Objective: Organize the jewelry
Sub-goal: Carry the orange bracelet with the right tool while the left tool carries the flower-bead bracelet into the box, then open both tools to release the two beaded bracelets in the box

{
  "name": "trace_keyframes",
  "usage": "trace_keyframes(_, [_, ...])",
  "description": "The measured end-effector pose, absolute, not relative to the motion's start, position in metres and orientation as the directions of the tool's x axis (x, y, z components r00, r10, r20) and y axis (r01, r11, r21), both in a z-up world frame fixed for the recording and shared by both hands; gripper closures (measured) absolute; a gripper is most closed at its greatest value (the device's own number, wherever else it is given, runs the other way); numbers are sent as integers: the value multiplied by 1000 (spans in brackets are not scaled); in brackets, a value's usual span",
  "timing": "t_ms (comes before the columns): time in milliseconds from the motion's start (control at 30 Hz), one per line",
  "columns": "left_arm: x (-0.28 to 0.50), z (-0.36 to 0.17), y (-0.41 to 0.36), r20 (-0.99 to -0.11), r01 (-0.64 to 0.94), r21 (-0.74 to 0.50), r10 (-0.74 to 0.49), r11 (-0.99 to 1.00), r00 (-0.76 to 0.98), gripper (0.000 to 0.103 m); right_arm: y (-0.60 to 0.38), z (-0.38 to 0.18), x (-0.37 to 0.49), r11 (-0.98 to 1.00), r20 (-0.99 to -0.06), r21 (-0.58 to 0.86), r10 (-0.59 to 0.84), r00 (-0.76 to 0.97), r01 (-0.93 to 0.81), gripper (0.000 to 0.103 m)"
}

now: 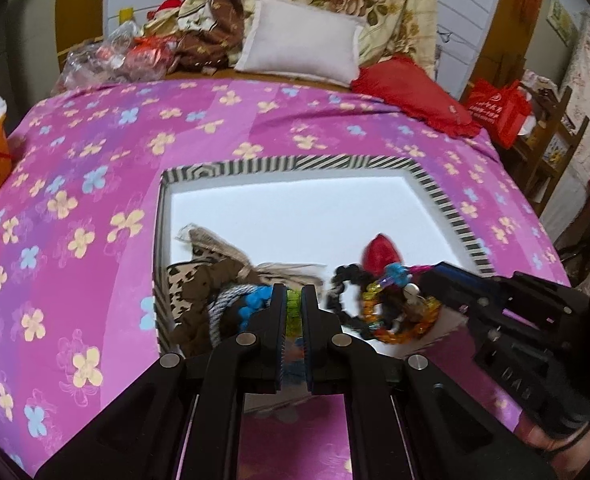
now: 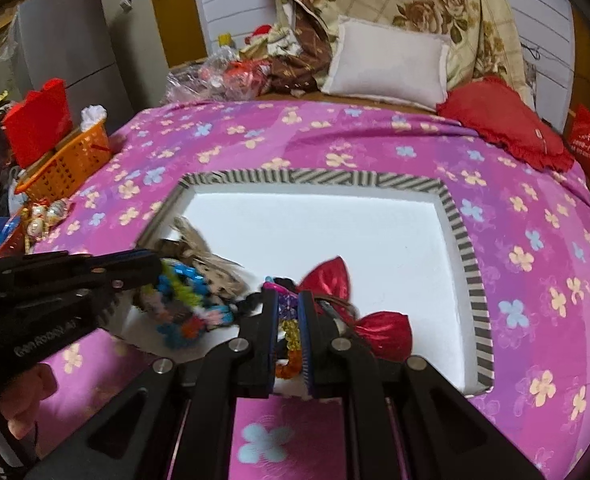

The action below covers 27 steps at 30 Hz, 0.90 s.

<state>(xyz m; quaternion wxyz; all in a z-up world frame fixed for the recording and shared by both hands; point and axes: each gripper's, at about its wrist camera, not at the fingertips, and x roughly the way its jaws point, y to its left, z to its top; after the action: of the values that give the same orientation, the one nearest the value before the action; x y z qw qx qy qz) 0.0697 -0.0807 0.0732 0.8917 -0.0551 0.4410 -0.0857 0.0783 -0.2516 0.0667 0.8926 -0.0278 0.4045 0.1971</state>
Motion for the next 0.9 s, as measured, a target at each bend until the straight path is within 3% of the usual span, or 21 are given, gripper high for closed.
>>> trace_keyframes(500, [80, 37, -70, -814, 48, -149, -151, 988, 560, 103, -273, 28, 97, 946, -780, 116, 276, 562, -303, 93])
trace_keyframes(667, [80, 37, -66, -819, 24, -155, -142, 988, 556, 99, -277, 30, 94, 950, -780, 122, 270, 564, -286, 66])
trace_keyframes(733, [76, 38, -65, -817, 20, -152, -137, 988, 561, 88, -280, 33, 91, 953, -773, 130, 271, 574, -275, 60])
trace_keyframes(900, [64, 45, -67, -804, 7, -125, -105, 992, 585, 81, -284, 40, 81, 953, -761, 144, 279, 586, -266, 56])
